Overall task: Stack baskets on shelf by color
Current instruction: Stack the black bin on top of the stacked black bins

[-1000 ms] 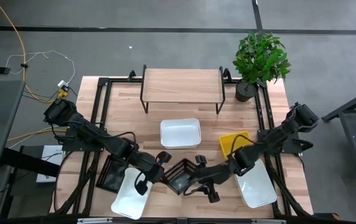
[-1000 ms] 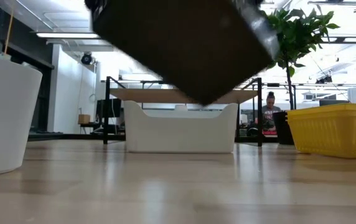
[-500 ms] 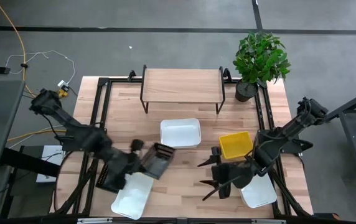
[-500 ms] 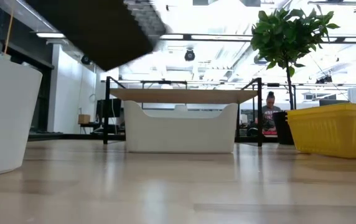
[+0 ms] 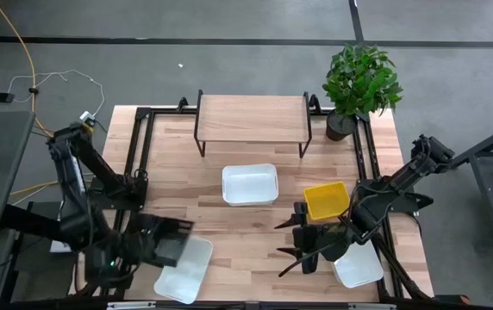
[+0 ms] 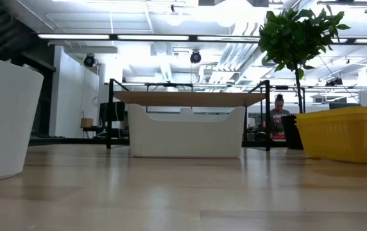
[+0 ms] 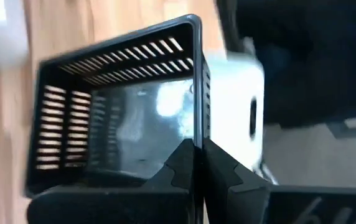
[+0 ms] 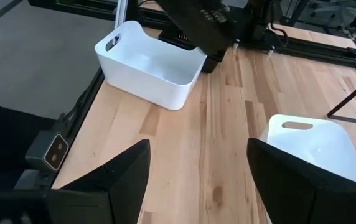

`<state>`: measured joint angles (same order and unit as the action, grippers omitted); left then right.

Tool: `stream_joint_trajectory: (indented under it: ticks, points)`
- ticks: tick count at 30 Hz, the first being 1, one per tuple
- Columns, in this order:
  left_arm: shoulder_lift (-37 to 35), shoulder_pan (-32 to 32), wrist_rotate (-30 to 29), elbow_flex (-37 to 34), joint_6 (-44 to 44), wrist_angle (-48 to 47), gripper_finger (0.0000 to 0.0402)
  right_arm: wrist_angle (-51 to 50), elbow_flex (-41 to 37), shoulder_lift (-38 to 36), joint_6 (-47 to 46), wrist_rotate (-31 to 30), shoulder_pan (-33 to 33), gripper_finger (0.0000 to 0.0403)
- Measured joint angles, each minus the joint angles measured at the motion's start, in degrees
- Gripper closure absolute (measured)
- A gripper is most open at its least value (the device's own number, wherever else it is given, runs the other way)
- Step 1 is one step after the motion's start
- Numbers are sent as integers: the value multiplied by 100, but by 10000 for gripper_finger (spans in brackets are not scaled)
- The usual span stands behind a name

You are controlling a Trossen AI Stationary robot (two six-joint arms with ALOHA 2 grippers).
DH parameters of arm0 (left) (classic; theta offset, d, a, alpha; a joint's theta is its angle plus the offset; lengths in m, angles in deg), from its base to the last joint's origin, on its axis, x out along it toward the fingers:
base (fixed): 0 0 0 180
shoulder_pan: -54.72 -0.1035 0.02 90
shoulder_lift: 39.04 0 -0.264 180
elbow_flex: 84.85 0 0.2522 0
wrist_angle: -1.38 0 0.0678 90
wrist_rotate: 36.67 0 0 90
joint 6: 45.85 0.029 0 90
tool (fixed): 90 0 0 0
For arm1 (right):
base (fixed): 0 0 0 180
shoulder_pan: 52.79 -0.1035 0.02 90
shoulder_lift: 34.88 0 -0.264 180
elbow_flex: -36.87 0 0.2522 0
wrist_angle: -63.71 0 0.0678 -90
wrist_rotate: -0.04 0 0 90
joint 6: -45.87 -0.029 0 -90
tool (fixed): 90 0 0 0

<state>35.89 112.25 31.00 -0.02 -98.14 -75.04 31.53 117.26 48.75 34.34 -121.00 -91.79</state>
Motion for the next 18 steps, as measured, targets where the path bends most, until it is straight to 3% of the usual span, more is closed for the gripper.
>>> stream_joint_trajectory:
  ticks: [8,18]
  points:
    - [309,743,585,-2,-1794,-1058,401,0,0,0,-33,-47,2,148]
    - [563,876,515,-144,-1683,-997,401,0,-2,0,-177,-47,0,148]
